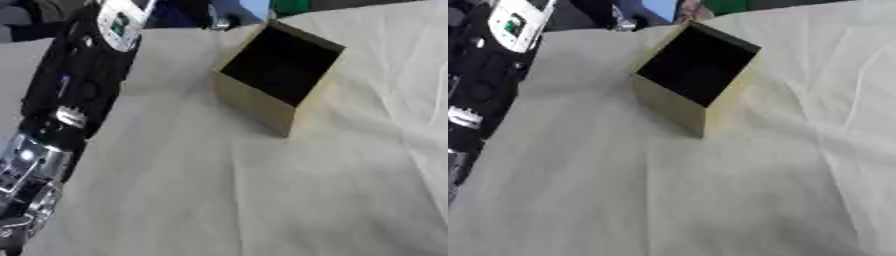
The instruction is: Pick up objects on the table and place them in the box.
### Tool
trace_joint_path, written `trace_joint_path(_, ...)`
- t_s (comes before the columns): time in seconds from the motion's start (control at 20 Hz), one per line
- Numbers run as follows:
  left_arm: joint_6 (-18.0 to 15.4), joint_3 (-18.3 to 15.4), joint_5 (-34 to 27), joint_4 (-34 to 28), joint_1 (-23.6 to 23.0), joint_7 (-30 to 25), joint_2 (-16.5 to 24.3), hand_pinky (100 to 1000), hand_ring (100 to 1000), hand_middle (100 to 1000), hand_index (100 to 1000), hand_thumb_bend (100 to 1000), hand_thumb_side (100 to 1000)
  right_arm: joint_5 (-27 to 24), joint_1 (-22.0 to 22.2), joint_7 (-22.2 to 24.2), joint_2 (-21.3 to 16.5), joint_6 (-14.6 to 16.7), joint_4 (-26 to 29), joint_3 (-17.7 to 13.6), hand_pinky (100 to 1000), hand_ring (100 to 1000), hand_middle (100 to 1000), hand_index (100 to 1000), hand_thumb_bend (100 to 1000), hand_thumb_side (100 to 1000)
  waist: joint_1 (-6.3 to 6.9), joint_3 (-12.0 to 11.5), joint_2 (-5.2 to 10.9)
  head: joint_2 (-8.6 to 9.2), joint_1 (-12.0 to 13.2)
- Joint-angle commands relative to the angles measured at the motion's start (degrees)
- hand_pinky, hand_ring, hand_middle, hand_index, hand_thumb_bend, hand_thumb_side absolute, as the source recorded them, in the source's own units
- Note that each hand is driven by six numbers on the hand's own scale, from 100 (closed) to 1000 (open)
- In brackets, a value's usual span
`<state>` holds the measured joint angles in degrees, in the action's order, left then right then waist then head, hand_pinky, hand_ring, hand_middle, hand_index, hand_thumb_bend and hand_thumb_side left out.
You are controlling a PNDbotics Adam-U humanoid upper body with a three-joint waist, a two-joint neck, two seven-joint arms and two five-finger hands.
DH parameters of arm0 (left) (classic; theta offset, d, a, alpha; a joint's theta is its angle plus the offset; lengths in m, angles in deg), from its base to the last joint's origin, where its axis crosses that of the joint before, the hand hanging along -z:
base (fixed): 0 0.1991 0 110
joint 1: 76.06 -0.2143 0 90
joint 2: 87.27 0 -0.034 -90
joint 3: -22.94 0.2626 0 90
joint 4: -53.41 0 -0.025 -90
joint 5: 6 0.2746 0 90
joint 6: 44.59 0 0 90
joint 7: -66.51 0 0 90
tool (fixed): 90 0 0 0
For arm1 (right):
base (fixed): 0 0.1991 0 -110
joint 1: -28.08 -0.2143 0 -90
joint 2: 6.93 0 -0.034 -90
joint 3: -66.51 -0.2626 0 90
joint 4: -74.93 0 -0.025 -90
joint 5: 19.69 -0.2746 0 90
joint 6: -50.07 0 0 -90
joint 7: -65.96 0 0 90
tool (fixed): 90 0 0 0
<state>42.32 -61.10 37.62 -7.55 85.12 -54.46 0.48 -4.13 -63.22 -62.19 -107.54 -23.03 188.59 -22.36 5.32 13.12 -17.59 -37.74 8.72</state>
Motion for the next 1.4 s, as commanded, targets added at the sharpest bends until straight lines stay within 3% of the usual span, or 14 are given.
trace_joint_path(0.05, -1.3, -1.2, 1.3, 1.5, 1.5, 3.0, -0.4, 871, 789, 593, 679, 100, 264, -0.8, -1.0, 0.6, -1.7, 0.3, 0.9, 0.0, 638, 772, 585, 719, 100, 810, -0.23, 0.5, 0.6, 0.85, 1.4)
trace_joint_path(0.3, -4.2, -1.1, 3.1, 5.3, 1.2, 7.2, -1.3, 884, 812, 623, 694, 100, 268, -1.3, -2.0, 1.1, -1.5, 0.4, 0.9, 0.0, 637, 773, 585, 719, 100, 811, 0.09, 1.3, -0.18, 1.02, 2.4)
trace_joint_path(0.6, -9.0, -1.0, 5.0, 7.7, 0.9, 7.8, -1.9, 908, 869, 712, 780, 100, 316, -1.7, -2.7, 1.6, -1.2, 0.2, 0.9, 0.1, 636, 775, 585, 720, 100, 812, 0.58, 1.9, -0.73, 1.35, 3.1)
trace_joint_path(0.75, -10.7, -1.2, 7.1, 8.3, 0.7, 7.9, -1.9, 936, 920, 782, 882, 273, 398, -1.8, -2.9, 1.7, -1.1, 0.2, 0.9, 0.1, 636, 775, 585, 720, 100, 811, 0.69, 2.1, -0.85, 1.37, 3.1)
trace_joint_path(0.8, -11.2, -1.3, 7.8, 8.4, 0.7, 8.1, -1.9, 938, 922, 784, 885, 282, 405, -1.9, -3.0, 1.7, -1.1, 0.2, 0.9, 0.1, 636, 775, 585, 720, 100, 811, 0.72, 2.1, -0.89, 1.38, 3.2)
trace_joint_path(0.85, -11.8, -1.4, 8.3, 8.4, 0.6, 8.3, -2.0, 946, 936, 797, 897, 361, 476, -1.9, -3.0, 1.8, -1.1, 0.2, 0.9, 0.1, 636, 775, 585, 720, 100, 809, 0.77, 2.2, -0.92, 1.39, 3.3)
trace_joint_path(0.95, -12.9, -1.6, 9.2, 8.3, 0.6, 9.2, -2.0, 951, 952, 814, 903, 419, 511, -1.9, -3.1, 1.9, -1.0, 0.1, 0.9, 0.1, 636, 775, 585, 720, 100, 810, 0.88, 2.4, -1.0, 1.39, 3.5)
trace_joint_path(1.2, -13.5, -1.9, 12.6, 8.0, 0.6, 12.7, -1.6, 975, 997, 891, 994, 694, 613, -2.0, -3.3, 2.0, -0.9, 0.1, 0.9, 0.1, 636, 776, 585, 720, 100, 806, 1.05, 2.6, -1.09, 1.39, 3.8)
trace_joint_path(1.4, -11.6, -2.2, 16.4, 7.8, 0.4, 16.7, -1.5, 977, 1000, 896, 1000, 759, 647, -2.0, -3.2, 2.0, -0.7, 0.0, 0.9, 0.1, 635, 776, 585, 720, 100, 807, 1.08, 2.6, -1.13, 1.27, 3.8)
